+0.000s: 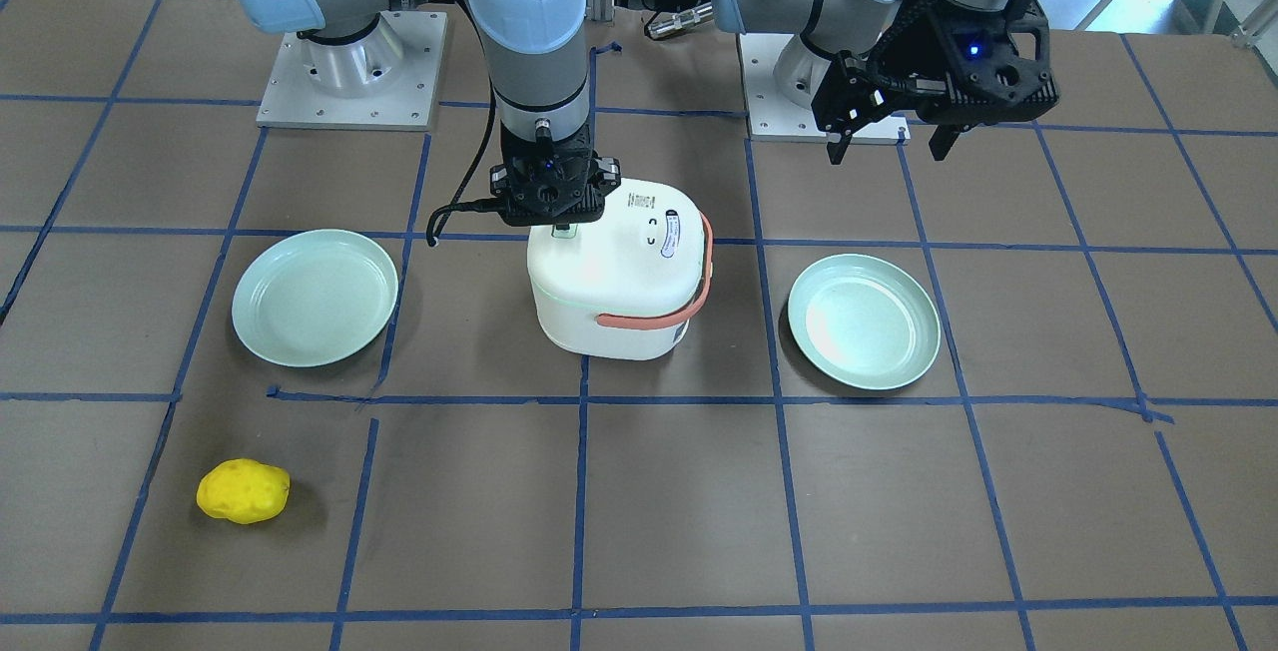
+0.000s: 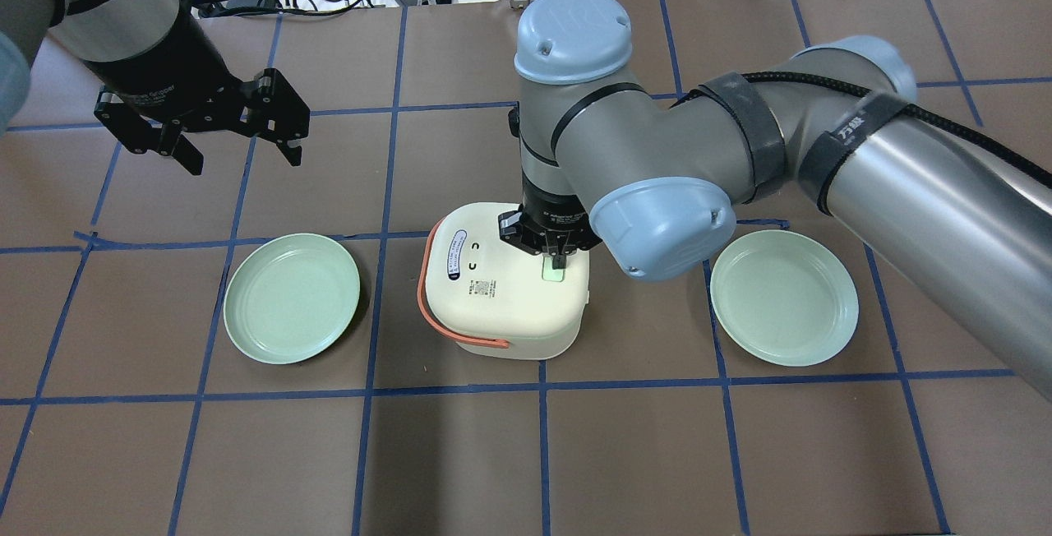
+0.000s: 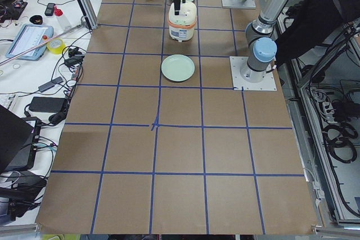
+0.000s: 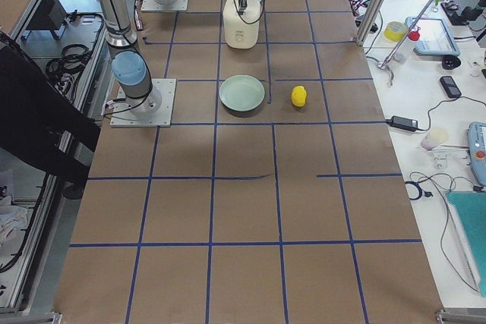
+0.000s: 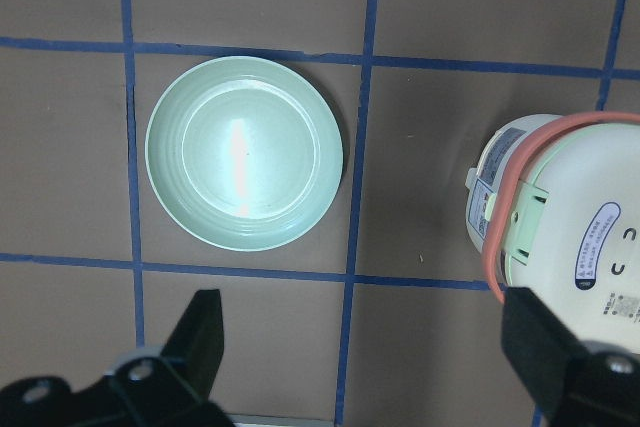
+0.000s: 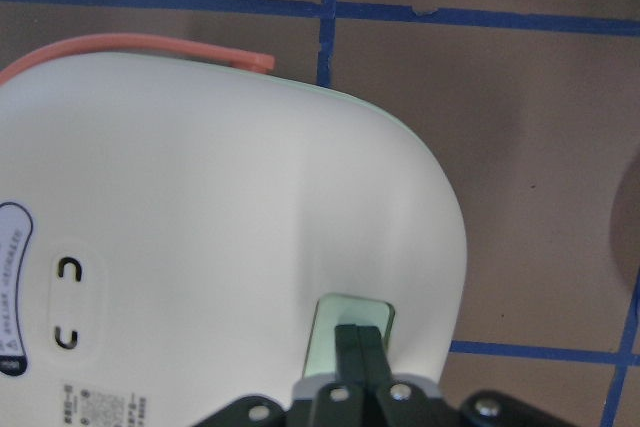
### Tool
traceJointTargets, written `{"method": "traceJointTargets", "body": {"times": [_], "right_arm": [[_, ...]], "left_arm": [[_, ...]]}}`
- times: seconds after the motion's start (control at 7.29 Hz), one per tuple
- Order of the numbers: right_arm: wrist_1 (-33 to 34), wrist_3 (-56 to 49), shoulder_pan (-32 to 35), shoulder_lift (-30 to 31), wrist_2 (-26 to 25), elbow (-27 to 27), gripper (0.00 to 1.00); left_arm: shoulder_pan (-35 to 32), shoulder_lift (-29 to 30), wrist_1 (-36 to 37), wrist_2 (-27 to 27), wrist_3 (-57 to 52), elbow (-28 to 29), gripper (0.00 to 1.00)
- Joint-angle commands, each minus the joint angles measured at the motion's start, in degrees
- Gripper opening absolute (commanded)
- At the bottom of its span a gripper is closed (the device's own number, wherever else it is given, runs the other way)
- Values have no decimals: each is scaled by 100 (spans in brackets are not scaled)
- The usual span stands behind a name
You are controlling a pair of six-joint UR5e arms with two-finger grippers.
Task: Press rice cooker button
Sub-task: 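Press down on the green lid button with the closed right gripper, then lift the right gripper away as the rice cooker lid springs open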
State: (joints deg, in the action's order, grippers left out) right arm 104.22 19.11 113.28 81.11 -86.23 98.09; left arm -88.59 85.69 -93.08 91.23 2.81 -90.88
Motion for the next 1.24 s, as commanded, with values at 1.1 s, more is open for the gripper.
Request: {"method": "traceJointTargets", "body": {"times": [1.1], "right_arm": [[-1229, -1279, -1941, 476, -377, -1714, 100]], "left_arm": [[0, 0, 0, 0, 0, 0, 100]]}}
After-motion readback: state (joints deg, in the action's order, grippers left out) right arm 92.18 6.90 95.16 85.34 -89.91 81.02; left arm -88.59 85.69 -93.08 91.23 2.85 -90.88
